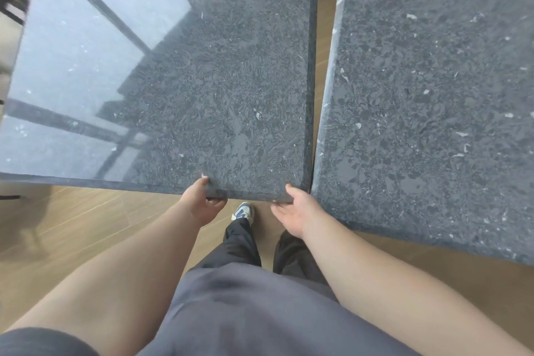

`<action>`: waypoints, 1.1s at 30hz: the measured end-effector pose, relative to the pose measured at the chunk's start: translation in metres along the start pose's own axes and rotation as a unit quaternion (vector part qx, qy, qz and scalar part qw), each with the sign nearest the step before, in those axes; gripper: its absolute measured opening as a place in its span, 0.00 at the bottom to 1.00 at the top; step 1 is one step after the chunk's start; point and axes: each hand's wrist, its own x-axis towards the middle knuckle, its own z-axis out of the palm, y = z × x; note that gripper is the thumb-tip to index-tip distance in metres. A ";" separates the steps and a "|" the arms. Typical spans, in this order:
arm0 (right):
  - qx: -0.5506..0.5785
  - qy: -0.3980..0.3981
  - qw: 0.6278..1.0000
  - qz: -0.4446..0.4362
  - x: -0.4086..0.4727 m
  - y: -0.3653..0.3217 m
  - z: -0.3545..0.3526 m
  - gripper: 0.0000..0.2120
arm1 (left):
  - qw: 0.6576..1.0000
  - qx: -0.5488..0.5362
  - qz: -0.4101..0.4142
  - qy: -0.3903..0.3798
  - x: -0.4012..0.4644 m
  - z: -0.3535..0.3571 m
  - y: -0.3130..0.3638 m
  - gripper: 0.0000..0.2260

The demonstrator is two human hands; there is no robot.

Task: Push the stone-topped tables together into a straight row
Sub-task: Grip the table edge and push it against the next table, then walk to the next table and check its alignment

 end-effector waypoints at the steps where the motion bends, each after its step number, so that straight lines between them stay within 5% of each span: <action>1: -0.043 0.009 0.999 -0.007 -0.008 -0.004 -0.001 0.24 | 1.000 0.011 0.000 -0.003 -0.005 -0.001 -0.001 0.25; 4: -0.143 0.024 0.989 -0.024 -0.039 -0.009 0.010 0.16 | 0.999 0.030 -0.007 -0.038 -0.029 -0.012 0.000 0.29; 7: -0.199 0.012 0.979 -0.054 -0.064 -0.005 0.033 0.06 | 0.992 0.046 0.029 -0.112 -0.059 -0.036 0.008 0.21; 10: -0.234 -0.025 0.965 -0.112 -0.085 0.007 0.062 0.10 | 0.982 0.076 0.091 -0.147 -0.082 -0.070 0.025 0.13; 17: -0.304 -0.093 0.928 -0.196 -0.121 0.079 0.130 0.10 | 0.959 0.100 0.252 -0.084 -0.110 -0.183 0.070 0.10; 24: -0.385 -0.134 0.877 -0.256 -0.132 0.242 0.199 0.09 | 0.939 0.051 0.340 -0.029 -0.149 -0.357 0.121 0.09; 29: -0.463 -0.201 0.807 -0.307 -0.148 0.351 0.251 0.12 | 0.897 0.004 0.440 0.039 -0.195 -0.474 0.145 0.10; 33: -0.521 -0.290 0.707 -0.380 -0.167 0.406 0.288 0.14 | 0.860 -0.042 0.505 0.055 -0.221 -0.535 0.162 0.11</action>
